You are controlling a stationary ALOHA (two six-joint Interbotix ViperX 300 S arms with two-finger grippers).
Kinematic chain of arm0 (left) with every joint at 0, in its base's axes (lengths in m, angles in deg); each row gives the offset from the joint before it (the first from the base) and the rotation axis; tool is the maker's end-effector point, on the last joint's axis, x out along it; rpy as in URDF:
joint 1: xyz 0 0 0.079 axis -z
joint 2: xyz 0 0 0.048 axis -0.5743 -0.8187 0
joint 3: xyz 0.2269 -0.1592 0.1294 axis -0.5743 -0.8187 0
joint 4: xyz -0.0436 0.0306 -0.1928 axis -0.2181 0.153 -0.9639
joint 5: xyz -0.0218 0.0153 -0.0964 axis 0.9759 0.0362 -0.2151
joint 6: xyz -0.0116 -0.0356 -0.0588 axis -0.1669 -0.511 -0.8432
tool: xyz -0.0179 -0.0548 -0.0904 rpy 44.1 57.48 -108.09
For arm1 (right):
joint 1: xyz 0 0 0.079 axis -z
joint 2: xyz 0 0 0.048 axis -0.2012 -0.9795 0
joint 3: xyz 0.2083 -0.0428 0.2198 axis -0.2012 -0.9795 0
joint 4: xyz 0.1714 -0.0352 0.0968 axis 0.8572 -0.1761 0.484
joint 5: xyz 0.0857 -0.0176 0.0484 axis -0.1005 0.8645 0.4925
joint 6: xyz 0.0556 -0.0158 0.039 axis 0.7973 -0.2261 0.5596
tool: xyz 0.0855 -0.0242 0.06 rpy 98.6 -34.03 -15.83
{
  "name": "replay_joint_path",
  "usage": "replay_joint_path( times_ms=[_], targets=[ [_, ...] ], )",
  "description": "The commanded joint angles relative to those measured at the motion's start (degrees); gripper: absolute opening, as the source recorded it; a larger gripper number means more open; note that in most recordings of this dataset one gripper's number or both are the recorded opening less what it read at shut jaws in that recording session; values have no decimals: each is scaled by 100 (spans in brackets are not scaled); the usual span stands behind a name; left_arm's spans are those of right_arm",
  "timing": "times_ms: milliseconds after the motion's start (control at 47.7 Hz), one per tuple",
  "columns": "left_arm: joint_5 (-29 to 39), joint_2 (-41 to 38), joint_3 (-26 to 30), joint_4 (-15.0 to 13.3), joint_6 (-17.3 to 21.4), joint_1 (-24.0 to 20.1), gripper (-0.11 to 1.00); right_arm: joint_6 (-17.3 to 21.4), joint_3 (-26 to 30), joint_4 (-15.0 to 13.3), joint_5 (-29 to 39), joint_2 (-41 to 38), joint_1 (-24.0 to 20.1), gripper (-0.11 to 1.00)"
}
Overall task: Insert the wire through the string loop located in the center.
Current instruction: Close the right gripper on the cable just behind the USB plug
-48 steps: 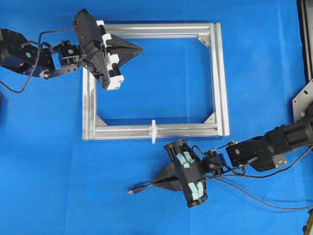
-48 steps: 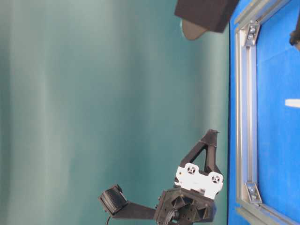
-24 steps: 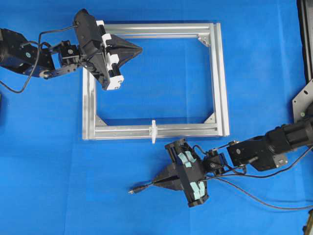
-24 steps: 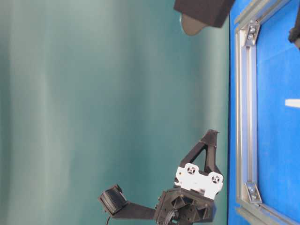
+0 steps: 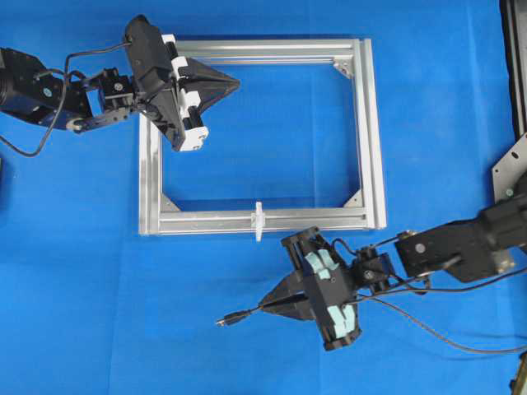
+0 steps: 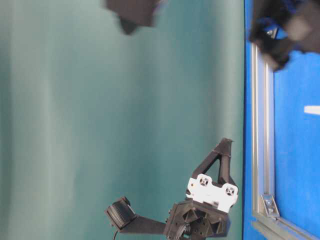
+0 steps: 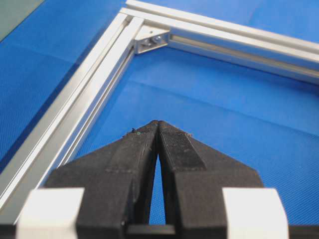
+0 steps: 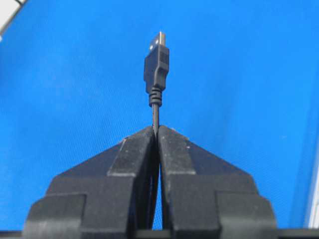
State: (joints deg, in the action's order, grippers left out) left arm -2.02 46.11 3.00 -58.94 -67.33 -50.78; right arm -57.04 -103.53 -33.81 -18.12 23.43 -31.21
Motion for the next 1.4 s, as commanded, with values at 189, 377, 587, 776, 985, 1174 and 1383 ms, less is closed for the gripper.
replay_joint_path(
  times_ms=[189,377,587,776,985,1174,1383],
  targets=[
    [-26,185,35,18,-9,9,0,-9,97,-9,422,615,9,-3],
    [-26,185,35,18,-18,9,0,-26,114,-9,545,782,9,-3],
    [-26,185,44,18,-18,9,0,-44,79,0,554,782,9,-3],
    [-26,176,53,18,-18,18,0,-44,70,0,554,782,18,-3],
    [-26,185,44,26,-18,18,0,-44,70,0,554,773,9,-3],
    [-26,185,35,26,-26,9,0,-44,70,0,554,773,9,-3],
    [-26,185,44,18,-26,9,0,-44,70,0,554,782,9,-3]
  ],
)
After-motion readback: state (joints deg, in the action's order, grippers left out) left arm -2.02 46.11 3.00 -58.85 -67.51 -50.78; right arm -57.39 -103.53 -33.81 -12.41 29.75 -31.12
